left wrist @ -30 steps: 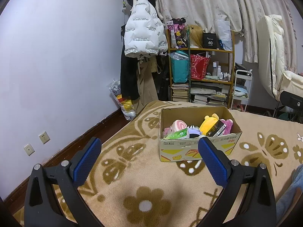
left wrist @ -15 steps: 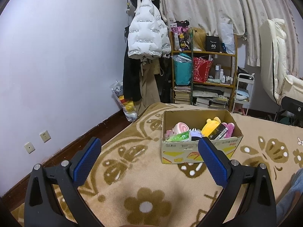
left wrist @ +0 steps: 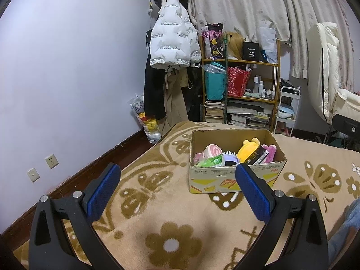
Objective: Organize soft objects
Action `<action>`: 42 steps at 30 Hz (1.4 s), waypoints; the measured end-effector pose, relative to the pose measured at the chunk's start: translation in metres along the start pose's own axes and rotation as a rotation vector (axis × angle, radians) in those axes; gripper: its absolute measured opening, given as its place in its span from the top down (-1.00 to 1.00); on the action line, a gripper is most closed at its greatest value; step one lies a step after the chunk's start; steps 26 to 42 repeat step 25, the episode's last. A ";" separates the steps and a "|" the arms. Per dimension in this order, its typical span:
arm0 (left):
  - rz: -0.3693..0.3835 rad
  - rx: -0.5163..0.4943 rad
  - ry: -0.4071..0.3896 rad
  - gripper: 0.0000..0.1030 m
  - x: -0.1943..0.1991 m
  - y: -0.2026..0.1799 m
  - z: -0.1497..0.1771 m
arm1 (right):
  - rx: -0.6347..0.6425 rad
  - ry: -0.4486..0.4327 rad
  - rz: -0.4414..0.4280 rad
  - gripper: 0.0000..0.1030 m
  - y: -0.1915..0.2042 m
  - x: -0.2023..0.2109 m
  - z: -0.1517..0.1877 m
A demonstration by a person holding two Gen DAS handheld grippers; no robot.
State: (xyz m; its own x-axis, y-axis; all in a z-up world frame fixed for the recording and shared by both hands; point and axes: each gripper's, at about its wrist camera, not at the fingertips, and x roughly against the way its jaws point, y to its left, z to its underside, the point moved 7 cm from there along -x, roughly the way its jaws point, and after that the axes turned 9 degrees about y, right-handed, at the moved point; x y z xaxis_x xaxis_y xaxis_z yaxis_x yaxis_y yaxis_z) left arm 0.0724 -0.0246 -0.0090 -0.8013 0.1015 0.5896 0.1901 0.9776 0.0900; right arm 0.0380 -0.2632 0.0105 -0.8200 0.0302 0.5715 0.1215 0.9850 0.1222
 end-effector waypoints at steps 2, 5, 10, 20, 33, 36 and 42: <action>0.003 -0.001 -0.001 -0.96 0.000 0.000 -0.001 | -0.001 0.001 -0.001 -1.00 -0.001 -0.001 0.002; 0.002 0.000 0.000 -0.96 -0.001 0.000 -0.001 | -0.004 0.001 0.000 -1.00 -0.001 0.000 0.003; -0.001 0.005 0.001 -0.96 -0.002 0.002 0.000 | 0.000 0.001 0.000 -1.00 -0.001 0.000 0.002; -0.006 0.005 0.001 -0.96 -0.001 0.003 0.002 | -0.003 0.002 -0.001 -1.00 -0.002 0.000 0.001; 0.001 -0.001 0.010 -0.96 -0.004 0.003 0.003 | -0.002 0.008 0.004 -1.00 -0.004 -0.001 0.003; 0.001 -0.001 0.010 -0.96 -0.004 0.003 0.003 | -0.002 0.008 0.004 -1.00 -0.004 -0.001 0.003; 0.001 -0.001 0.010 -0.96 -0.004 0.003 0.003 | -0.002 0.008 0.004 -1.00 -0.004 -0.001 0.003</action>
